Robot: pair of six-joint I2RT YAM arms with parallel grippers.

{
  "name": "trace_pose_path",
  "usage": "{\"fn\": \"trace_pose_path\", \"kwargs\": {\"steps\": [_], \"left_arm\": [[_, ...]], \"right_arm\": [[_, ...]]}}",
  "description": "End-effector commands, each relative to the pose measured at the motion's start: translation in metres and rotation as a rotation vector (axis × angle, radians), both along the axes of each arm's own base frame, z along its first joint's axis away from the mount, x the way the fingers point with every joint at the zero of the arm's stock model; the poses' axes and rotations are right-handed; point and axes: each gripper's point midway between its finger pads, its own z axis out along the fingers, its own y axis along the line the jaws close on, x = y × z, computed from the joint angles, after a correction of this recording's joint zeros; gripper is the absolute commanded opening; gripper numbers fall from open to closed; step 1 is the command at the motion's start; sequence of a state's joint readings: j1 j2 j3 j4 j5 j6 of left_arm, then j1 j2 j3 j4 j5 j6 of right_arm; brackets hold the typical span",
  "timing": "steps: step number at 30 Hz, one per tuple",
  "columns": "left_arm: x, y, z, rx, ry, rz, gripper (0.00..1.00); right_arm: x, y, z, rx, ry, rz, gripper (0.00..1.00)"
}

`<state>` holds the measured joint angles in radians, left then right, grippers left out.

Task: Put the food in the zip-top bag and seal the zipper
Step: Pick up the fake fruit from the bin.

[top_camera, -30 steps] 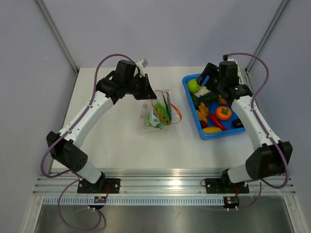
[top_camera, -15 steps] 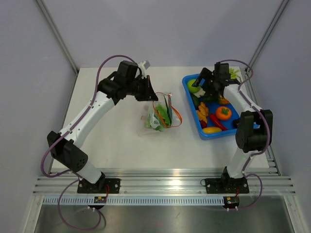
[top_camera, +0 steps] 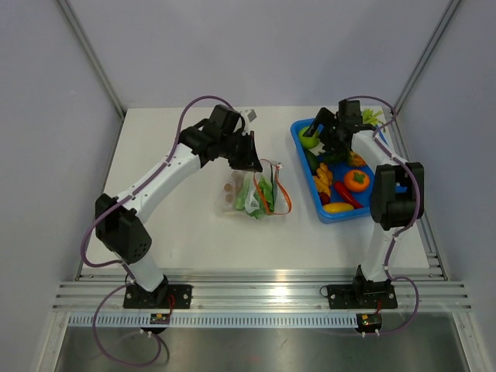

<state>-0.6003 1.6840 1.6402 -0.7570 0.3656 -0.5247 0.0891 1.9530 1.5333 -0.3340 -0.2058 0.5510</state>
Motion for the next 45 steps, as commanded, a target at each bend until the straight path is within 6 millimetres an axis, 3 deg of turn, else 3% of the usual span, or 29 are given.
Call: {"fn": "trace_pose_path", "kwargs": {"steps": [1,5,23,37,40,45], "left_arm": [[0.006,-0.006,0.013,-0.033,-0.065,-0.013,0.0],[0.004,-0.008,0.014,-0.039,-0.066,-0.024,0.0],[-0.008,-0.014,0.013,-0.041,-0.066,-0.054,0.0],[-0.009,-0.017,0.011,-0.044,-0.066,-0.059,0.0],[-0.007,-0.019,0.013,-0.048,-0.068,-0.059,0.0],[-0.007,-0.02,0.014,-0.048,-0.067,-0.063,0.0]], "right_arm": [[0.019,0.001,0.015,0.037,-0.06,0.0,1.0],[0.025,0.001,0.007,0.049,-0.058,0.001,0.99],[0.032,0.009,0.01,0.096,-0.103,0.013,1.0],[0.033,0.015,-0.02,0.133,-0.045,0.018,1.0],[0.032,0.016,-0.018,0.14,-0.052,0.019,0.95],[0.03,0.01,-0.003,0.131,-0.097,-0.007,0.75]]}}
